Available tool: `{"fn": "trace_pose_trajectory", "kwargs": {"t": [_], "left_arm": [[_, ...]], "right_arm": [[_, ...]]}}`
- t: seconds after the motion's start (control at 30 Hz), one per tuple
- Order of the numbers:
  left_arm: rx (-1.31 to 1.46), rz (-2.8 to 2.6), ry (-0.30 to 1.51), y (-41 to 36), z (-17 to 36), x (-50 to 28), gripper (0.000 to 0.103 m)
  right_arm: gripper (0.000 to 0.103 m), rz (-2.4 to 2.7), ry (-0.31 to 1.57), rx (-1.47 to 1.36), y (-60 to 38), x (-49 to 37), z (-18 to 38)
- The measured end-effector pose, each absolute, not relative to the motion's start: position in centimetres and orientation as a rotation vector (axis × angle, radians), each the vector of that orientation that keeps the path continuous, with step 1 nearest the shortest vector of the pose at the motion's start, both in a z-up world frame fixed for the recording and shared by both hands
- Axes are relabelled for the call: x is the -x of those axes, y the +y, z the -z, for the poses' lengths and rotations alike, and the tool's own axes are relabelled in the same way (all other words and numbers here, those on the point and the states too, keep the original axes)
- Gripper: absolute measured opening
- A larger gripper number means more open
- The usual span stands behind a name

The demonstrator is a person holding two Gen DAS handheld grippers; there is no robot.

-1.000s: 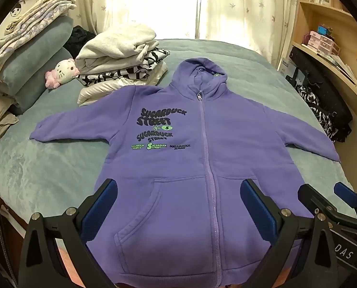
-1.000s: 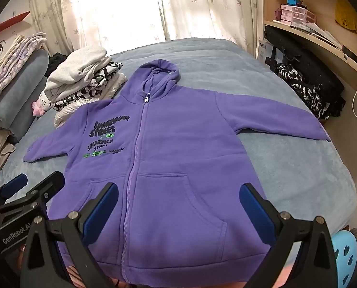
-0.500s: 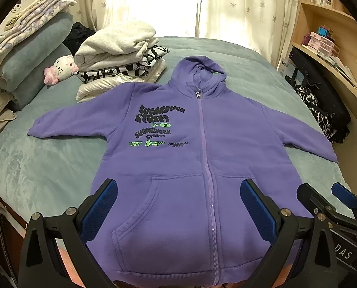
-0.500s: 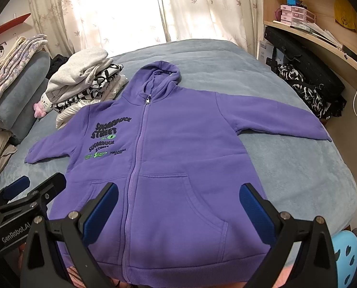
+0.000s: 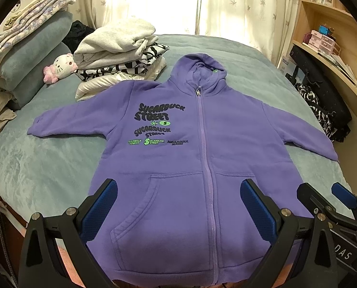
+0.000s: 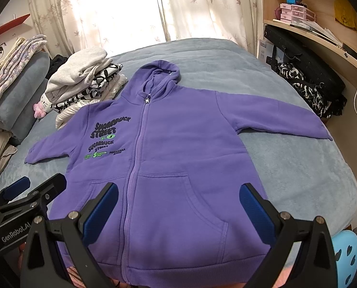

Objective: Fold large clothes

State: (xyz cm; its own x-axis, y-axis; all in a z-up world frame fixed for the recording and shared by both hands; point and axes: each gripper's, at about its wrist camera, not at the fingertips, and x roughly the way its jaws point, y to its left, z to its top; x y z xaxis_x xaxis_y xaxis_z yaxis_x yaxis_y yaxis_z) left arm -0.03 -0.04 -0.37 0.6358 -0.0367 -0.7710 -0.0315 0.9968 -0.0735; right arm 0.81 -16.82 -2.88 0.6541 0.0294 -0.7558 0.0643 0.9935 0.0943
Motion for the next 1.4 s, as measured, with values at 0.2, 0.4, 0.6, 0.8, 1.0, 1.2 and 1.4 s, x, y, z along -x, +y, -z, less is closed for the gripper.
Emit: {"fn": "trace_pose_trajectory", "kwargs": {"t": [0.2, 0.4, 0.6, 0.8, 1.0, 1.2, 1.4], "left_arm": [[0.083, 0.004, 0.885, 0.0, 0.5, 0.0, 0.101], [0.081, 0.003, 0.886, -0.1, 0.5, -0.1, 0.101], [0.09, 0.002, 0.884, 0.1, 0.4, -0.4, 0.101], [0.137, 0.033, 0.87, 1.0, -0.5, -1.0, 0.101], [0.144, 0.033, 0.845, 0.9, -1.3, -1.7, 0.101], [0.104, 0.03, 0.817, 0.1, -2.6, -2.9, 0.101], [0.06, 0.061, 0.756, -1.2, -5.0, -4.7, 0.101]], "right_arm": [[0.101, 0.021, 0.856, -0.116, -16.8, -0.9, 2.8], [0.101, 0.016, 0.853, -0.119, -16.3, -0.8, 3.1], [0.101, 0.007, 0.85, -0.106, -16.8, -1.9, 2.5], [0.101, 0.008, 0.832, -0.083, -16.8, -2.5, 1.7], [0.101, 0.004, 0.797, -0.054, -16.7, -2.8, 0.6], [0.101, 0.007, 0.763, -0.033, -17.4, -3.6, -0.7], [0.101, 0.008, 0.722, -0.022, -19.3, -4.7, -2.6]]}}
